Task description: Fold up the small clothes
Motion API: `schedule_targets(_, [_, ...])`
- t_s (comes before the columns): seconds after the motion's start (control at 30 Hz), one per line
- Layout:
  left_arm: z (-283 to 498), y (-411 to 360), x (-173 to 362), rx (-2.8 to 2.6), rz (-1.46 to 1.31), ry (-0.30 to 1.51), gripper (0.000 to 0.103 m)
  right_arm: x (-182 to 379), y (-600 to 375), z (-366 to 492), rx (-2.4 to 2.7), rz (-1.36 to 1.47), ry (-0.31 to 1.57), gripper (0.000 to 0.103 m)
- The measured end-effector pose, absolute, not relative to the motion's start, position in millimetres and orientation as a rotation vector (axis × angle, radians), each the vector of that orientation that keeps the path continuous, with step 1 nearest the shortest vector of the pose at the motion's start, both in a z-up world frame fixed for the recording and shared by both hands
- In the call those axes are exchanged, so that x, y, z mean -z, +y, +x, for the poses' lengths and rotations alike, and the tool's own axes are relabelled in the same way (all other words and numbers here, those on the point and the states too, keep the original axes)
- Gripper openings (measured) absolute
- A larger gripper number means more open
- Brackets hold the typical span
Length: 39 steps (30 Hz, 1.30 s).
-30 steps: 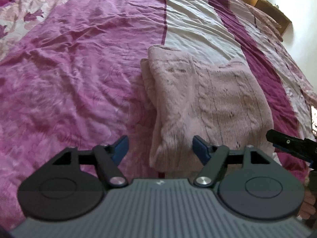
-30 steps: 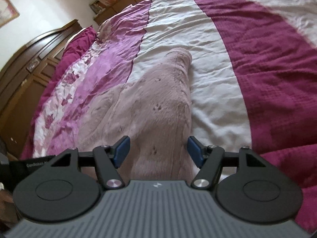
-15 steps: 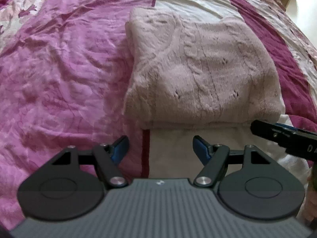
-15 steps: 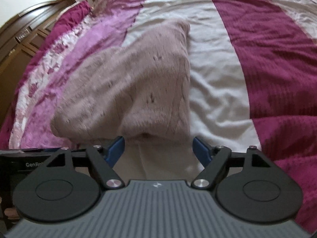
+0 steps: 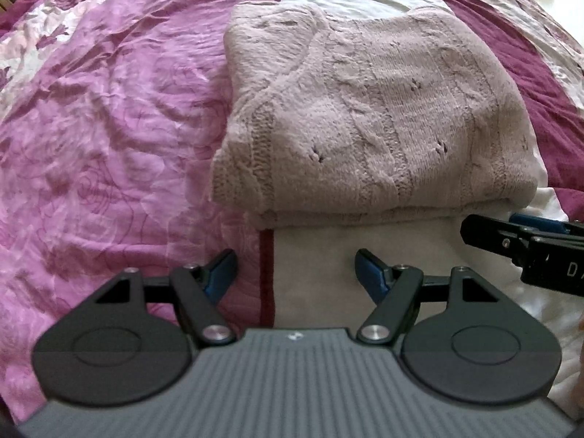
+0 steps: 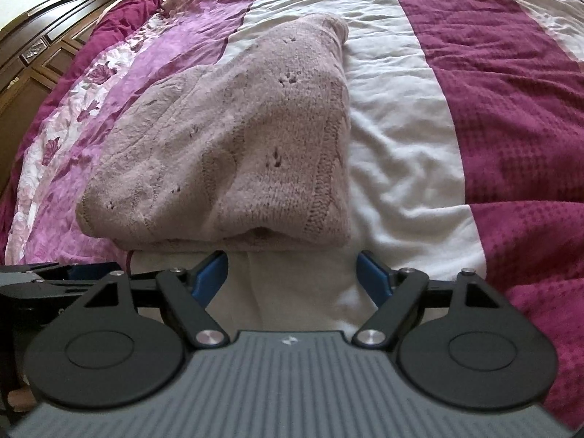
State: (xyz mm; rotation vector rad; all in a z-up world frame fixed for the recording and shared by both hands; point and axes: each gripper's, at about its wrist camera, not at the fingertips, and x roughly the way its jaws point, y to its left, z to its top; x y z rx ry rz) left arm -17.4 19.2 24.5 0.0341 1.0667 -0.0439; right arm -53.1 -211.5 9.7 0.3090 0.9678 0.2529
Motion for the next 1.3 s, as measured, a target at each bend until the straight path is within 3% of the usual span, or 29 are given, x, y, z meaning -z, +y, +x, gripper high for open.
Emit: schedule_targets(1.3, [-17.5, 16.4, -23.5, 0.044, 0.055, 1.063, 0.073, -8.6, -211.2, -52.2, -0.253, 0.31, 0.968, 0.084])
